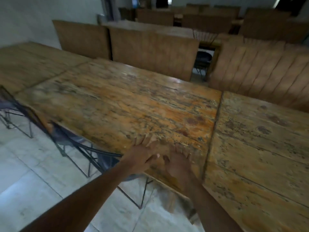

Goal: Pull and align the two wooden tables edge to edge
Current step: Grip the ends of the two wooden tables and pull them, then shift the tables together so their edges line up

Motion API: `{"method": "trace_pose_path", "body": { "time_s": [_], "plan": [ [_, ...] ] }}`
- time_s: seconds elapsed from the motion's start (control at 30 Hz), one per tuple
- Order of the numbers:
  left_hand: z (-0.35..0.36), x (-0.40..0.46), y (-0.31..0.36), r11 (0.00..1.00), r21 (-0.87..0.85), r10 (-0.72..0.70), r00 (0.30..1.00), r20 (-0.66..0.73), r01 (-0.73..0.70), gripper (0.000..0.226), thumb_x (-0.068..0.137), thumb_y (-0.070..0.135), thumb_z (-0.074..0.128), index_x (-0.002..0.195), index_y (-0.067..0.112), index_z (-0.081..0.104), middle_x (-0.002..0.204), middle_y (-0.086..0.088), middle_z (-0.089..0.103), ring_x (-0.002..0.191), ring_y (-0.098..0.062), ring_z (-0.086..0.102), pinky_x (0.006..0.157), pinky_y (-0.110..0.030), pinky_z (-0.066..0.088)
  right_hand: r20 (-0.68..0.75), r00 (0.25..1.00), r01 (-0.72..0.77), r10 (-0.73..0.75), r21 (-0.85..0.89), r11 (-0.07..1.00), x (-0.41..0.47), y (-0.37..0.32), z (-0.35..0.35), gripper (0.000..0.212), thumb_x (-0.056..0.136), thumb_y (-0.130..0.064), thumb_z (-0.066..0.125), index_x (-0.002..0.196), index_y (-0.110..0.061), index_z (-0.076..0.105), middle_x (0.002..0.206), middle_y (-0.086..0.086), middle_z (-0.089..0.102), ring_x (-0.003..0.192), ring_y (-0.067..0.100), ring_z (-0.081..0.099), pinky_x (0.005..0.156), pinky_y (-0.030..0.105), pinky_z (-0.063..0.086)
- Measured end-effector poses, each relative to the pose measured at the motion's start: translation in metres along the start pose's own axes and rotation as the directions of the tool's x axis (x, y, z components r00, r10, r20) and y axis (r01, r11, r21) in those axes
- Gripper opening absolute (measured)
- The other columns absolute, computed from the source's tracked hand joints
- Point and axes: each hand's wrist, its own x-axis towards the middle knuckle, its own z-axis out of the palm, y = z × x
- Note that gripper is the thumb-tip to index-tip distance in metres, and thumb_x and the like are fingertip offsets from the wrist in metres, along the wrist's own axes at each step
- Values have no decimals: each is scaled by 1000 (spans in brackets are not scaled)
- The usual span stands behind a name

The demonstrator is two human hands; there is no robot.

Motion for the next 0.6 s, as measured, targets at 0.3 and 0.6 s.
{"method": "trace_pose_path", "body": {
  "time_s": [0.3,0.6],
  "plan": [
    [-124,-144,-229,990,-88,-133,948,-289,112,64,101,60,31,154,23,33,170,-13,7,155,-35,14,116,-51,30,-151,948,272,-281,-78,959,19,-291,10,49,100,-44,44,143,-20,47,168,11,16,149,37,25,117,56,29],
    [-197,-280,-452,930,-138,-367,858,-359,340,48,102,56,34,139,31,52,171,-6,3,157,-28,4,120,-55,22,-62,886,451,-459,-110,886,57,-551,62,53,100,-48,44,147,-22,43,162,5,28,143,36,33,112,49,37]
  ]
}}
